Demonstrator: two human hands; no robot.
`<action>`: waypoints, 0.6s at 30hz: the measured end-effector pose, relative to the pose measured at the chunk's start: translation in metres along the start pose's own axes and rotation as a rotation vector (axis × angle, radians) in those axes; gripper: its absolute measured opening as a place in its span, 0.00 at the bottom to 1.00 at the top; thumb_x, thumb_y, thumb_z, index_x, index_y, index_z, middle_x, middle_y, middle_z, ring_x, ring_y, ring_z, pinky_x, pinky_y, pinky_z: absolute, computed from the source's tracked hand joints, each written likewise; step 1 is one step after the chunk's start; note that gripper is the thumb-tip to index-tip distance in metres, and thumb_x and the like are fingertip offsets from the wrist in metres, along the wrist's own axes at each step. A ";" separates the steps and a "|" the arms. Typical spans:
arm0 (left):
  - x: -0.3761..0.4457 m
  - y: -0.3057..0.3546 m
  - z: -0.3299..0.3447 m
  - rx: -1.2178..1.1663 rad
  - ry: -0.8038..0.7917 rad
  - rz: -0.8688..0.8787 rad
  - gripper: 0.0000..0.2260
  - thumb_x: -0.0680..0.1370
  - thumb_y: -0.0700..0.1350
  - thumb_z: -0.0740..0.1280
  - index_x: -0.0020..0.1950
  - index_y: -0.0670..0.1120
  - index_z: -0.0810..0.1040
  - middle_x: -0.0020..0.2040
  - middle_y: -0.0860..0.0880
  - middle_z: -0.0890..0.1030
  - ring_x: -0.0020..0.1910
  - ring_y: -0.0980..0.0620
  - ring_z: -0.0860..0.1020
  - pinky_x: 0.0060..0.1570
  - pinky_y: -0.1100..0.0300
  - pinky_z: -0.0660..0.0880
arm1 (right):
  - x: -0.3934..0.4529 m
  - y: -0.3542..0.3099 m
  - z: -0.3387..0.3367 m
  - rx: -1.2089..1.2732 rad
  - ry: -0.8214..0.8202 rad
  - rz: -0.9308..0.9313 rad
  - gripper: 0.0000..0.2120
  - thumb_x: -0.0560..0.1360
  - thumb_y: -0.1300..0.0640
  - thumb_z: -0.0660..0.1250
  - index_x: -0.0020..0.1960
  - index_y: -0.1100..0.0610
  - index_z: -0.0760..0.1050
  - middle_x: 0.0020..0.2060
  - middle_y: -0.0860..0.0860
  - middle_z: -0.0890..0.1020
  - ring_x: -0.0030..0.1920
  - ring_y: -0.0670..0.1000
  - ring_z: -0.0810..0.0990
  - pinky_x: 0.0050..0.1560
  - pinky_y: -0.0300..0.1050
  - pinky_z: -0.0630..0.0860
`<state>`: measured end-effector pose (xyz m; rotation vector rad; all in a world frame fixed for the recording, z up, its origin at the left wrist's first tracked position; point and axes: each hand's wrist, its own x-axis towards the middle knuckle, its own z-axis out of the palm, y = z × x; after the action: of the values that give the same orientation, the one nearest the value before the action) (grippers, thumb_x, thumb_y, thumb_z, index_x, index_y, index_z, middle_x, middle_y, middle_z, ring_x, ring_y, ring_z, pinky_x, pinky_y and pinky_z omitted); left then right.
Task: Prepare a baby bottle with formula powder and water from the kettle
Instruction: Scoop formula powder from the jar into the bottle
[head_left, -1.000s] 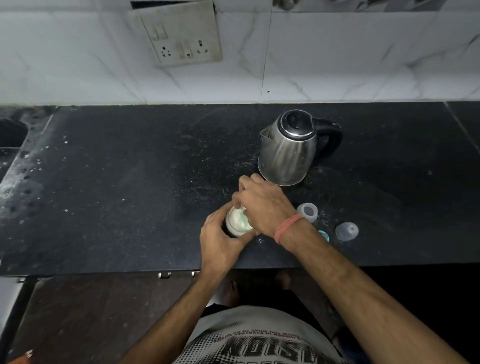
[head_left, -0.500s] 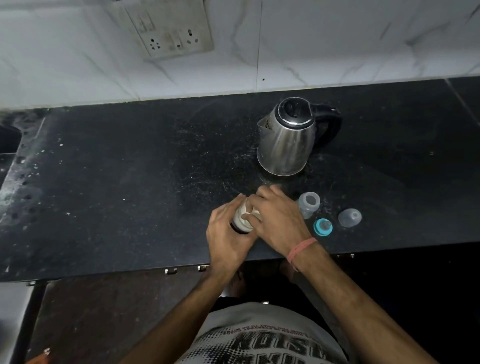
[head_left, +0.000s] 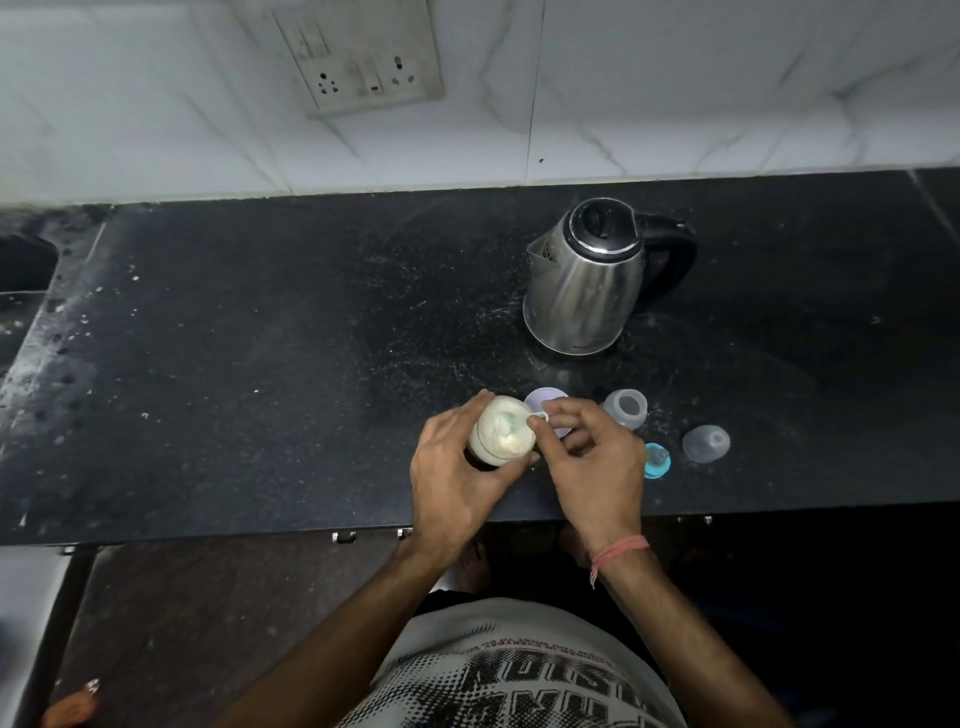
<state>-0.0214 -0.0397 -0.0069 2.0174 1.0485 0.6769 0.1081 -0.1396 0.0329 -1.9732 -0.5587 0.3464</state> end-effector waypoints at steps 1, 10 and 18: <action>0.000 -0.001 0.000 0.004 -0.003 0.003 0.39 0.70 0.70 0.82 0.77 0.56 0.82 0.73 0.62 0.83 0.71 0.59 0.78 0.69 0.71 0.70 | -0.001 0.000 0.002 0.002 0.003 0.002 0.08 0.76 0.55 0.83 0.53 0.48 0.89 0.43 0.38 0.89 0.37 0.42 0.87 0.41 0.32 0.80; 0.000 -0.007 -0.006 0.002 -0.023 -0.007 0.34 0.73 0.63 0.84 0.77 0.58 0.82 0.73 0.64 0.83 0.71 0.59 0.78 0.68 0.62 0.76 | -0.005 -0.005 0.020 -0.049 -0.026 -0.060 0.04 0.76 0.55 0.83 0.50 0.50 0.90 0.41 0.36 0.88 0.35 0.39 0.84 0.40 0.29 0.76; 0.003 -0.012 -0.009 -0.008 -0.021 -0.017 0.34 0.74 0.67 0.78 0.77 0.56 0.82 0.72 0.63 0.84 0.70 0.58 0.79 0.68 0.61 0.76 | -0.006 -0.002 0.028 -0.090 -0.122 -0.081 0.03 0.76 0.55 0.82 0.48 0.48 0.89 0.39 0.35 0.87 0.31 0.41 0.80 0.39 0.40 0.79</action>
<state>-0.0321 -0.0294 -0.0113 2.0023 1.0481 0.6489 0.0892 -0.1204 0.0220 -2.0181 -0.7413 0.3988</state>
